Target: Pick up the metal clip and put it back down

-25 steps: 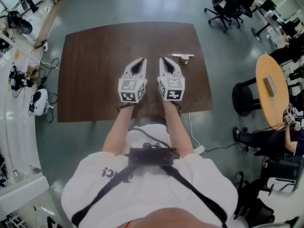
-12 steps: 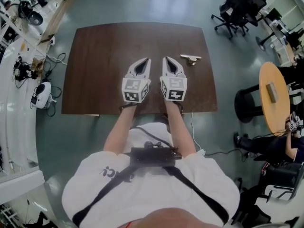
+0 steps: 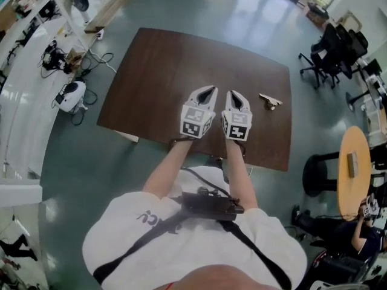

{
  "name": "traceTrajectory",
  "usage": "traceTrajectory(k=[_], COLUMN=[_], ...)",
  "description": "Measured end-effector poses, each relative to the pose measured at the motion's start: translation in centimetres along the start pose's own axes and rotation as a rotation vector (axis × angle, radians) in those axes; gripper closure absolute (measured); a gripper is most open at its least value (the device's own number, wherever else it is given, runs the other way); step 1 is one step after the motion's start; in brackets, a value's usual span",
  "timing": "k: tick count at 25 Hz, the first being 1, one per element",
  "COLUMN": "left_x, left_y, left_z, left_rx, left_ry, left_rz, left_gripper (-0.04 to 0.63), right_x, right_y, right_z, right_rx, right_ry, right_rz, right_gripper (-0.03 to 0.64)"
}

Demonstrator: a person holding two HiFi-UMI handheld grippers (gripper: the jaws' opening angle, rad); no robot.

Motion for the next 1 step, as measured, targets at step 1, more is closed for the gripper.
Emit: traceTrajectory(k=[1], left_x=[-0.53], left_y=[-0.08], left_z=[1.4], left_rx=[-0.018], left_ry=[0.004], left_rz=[-0.019], left_gripper=[0.581], right_x=[-1.42], right_y=[0.78], right_z=[0.76], right_rx=[-0.018], right_ry=[-0.012], right_rz=[-0.041], right_gripper=[0.609])
Point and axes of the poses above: the fingertips, and each gripper's own axes: y backward along the fingers, z to its right, x out of its top, the point moved 7 cm from there along y, backward along the fingers, and after that the axes turned 15 degrees about x, right-handed, at the moved point
